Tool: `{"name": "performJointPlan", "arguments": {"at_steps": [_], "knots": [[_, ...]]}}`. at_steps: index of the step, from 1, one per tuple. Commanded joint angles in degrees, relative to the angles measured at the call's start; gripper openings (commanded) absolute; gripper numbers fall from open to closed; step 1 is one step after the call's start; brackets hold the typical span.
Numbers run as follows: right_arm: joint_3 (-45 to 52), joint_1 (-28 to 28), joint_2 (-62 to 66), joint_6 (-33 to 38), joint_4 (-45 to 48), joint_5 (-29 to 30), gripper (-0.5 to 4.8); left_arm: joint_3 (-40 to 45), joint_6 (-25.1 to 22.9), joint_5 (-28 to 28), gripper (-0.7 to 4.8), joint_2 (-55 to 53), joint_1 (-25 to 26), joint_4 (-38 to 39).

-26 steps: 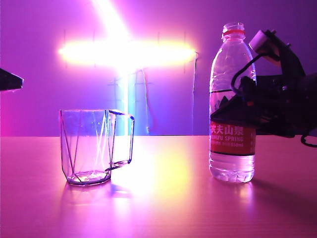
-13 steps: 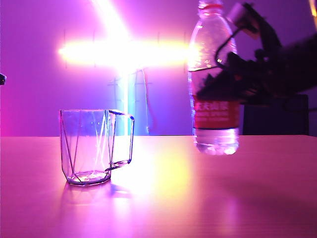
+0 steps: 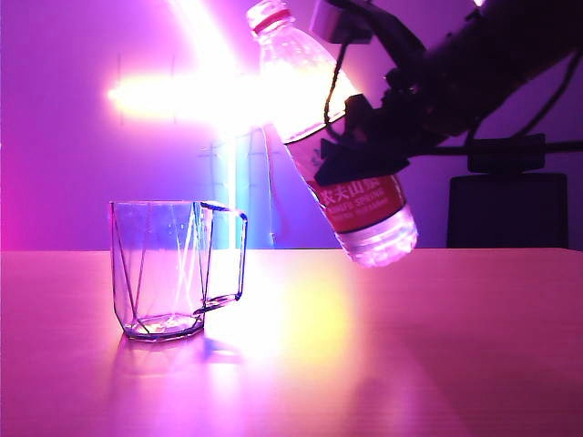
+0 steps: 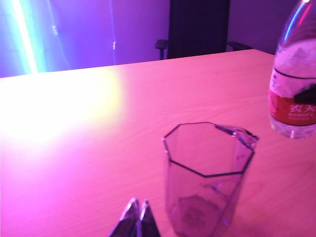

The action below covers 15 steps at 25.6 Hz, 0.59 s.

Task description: Pick up the mineral water bottle on the table and pour water into the mug until it's half full.

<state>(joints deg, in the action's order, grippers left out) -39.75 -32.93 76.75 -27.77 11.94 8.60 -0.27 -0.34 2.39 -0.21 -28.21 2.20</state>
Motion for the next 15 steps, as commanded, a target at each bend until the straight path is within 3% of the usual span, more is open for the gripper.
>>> {"name": "performJointPlan", "arguments": {"at_steps": [1, 6, 15], "knots": [[-1.8, -0.5, 1.0, -5.5, 2.1, -2.3, 2.17, -0.2, 0.2, 0.0, -0.02, -0.1, 0.8, -0.6], [-2.7, -2.3, 3.5, -11.6, 2.8, -7.3, 2.17, -0.2, 0.2, 0.0, -0.02, -0.1, 0.7, -0.6], [-2.7, -4.9, 7.4, -16.3, 6.1, -12.1, 2.17, -0.2, 0.2, 0.0, -0.02, -0.1, 0.4, -0.6]]}}
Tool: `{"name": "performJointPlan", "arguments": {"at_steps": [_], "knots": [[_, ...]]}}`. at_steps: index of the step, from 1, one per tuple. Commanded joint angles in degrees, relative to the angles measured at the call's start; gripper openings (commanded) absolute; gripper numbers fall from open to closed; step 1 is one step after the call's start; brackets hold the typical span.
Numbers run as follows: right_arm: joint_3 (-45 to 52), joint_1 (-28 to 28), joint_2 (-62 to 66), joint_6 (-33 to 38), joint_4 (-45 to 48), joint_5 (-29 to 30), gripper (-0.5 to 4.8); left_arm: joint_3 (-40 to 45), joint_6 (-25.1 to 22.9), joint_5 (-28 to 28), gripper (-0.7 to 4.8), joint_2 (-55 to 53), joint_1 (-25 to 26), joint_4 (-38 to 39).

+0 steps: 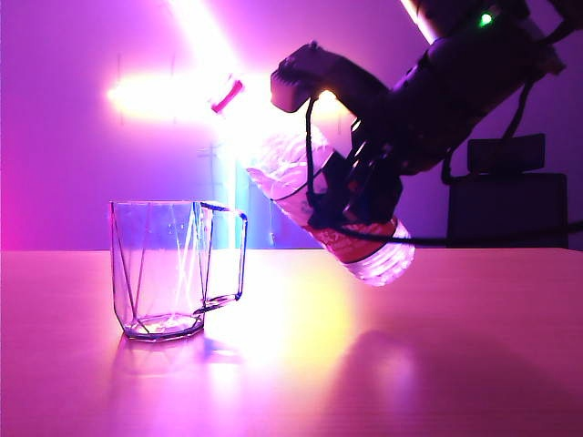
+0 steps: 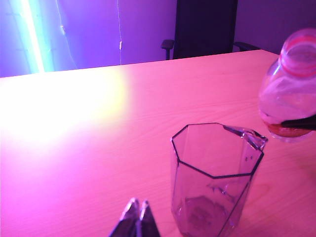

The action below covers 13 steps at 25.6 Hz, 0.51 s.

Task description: Pick up the mineral water bottle on the table and pour water into the mug until it's half full.

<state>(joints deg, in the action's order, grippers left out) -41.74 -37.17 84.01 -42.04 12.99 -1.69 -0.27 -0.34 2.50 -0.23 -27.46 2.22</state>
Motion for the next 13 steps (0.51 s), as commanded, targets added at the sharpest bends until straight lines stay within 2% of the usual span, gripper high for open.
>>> {"name": "performJointPlan", "arguments": {"at_steps": [1, 13], "knots": [[-0.7, -0.7, 0.3, -2.7, 5.6, -2.7, 2.17, -0.2, 0.2, -0.1, -0.02, -0.1, -0.5, -0.6], [-5.9, -2.6, 3.6, -11.3, 6.6, -10.3, 2.17, -0.2, 0.2, -0.2, -0.02, -0.1, -2.5, -0.6]]}}
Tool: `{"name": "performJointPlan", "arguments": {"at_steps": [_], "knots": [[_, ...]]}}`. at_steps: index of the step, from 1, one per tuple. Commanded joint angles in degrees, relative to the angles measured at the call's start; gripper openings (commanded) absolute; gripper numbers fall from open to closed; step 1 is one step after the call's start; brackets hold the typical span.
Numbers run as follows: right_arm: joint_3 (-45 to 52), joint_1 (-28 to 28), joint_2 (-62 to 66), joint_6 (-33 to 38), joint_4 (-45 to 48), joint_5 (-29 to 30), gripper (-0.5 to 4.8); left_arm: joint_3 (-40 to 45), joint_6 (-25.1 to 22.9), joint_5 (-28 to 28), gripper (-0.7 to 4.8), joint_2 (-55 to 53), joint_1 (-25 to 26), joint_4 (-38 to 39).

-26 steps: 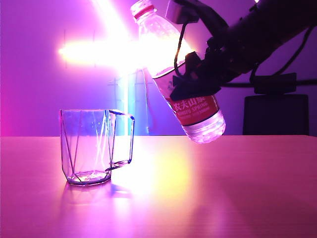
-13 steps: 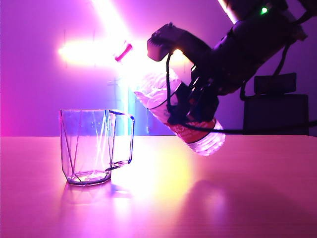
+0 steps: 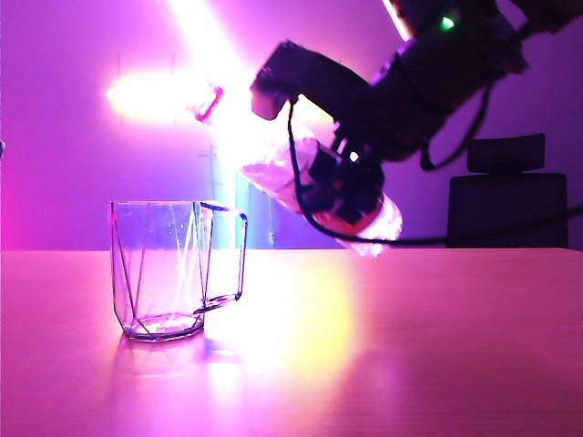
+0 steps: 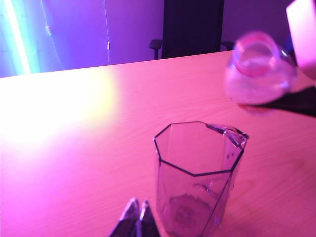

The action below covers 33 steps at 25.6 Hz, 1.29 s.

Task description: Pick up the mineral water bottle on the table and pour water into the mug until it's half full.

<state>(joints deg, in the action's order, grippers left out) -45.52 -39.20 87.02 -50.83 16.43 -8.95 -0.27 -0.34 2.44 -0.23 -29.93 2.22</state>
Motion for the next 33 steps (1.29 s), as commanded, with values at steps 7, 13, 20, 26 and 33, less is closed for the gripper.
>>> {"name": "performJointPlan", "arguments": {"at_steps": [7, 13, 20, 26, 33], "knots": [[-4.4, -1.5, 2.4, -8.1, 3.1, -5.9, 2.15, -0.2, 0.2, -0.1, -0.02, -0.1, -0.1, -0.6], [-4.4, -2.1, 2.4, -12.7, 3.1, -8.0, 2.15, -0.2, 0.2, -0.1, -0.02, -0.1, -0.1, -0.6], [-4.4, -3.0, 2.4, -18.1, 3.7, -10.9, 2.15, -0.2, 0.2, -0.1, -0.02, -0.1, -0.1, -0.6], [-4.5, -3.0, 2.4, -21.5, 4.5, -14.2, 2.15, -0.2, 0.2, -0.1, -0.02, -0.1, -0.1, -0.6], [-4.5, -3.5, 2.4, -24.8, 4.9, -15.6, 2.15, -0.2, 0.2, -0.1, -0.02, -0.1, -0.1, -0.6]]}}
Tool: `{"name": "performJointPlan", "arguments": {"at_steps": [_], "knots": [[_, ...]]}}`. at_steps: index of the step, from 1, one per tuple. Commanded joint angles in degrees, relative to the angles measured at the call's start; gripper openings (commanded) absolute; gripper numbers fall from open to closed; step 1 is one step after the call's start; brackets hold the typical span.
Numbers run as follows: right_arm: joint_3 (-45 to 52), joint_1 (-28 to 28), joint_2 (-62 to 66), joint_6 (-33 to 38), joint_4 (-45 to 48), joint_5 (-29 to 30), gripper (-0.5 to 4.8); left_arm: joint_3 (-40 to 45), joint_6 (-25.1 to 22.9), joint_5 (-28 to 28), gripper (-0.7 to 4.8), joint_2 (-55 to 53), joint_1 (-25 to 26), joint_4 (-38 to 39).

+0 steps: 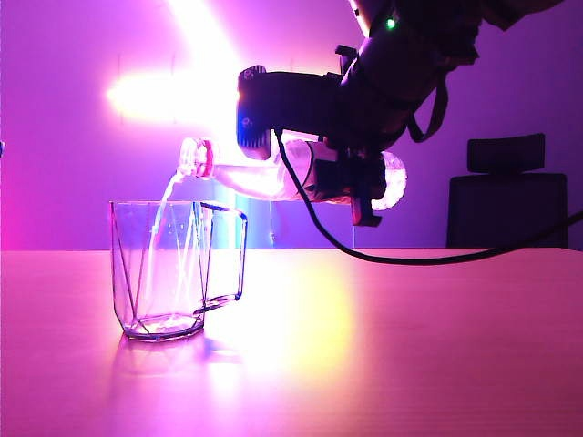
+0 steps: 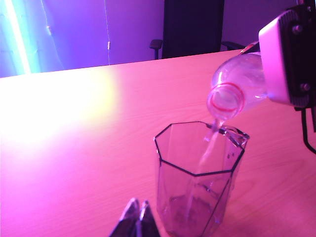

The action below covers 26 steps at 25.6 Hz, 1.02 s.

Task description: Pick up the mineral water bottle on the table and pour water into the mug until it's half full.

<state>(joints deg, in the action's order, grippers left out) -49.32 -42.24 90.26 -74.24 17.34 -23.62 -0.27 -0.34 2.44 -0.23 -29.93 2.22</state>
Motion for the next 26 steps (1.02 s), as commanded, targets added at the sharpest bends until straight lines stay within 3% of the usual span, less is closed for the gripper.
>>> {"name": "performJointPlan", "arguments": {"at_steps": [1, 26], "knots": [[-0.7, -0.6, -0.8, -1.8, 4.0, -1.3, 2.15, -0.2, 0.2, -0.1, -0.02, -0.1, -0.1, -0.6], [-0.8, -1.0, -0.8, -8.3, 7.0, -7.8, 2.15, -0.2, 0.2, -0.1, -0.02, -0.1, -0.1, -0.6]]}}
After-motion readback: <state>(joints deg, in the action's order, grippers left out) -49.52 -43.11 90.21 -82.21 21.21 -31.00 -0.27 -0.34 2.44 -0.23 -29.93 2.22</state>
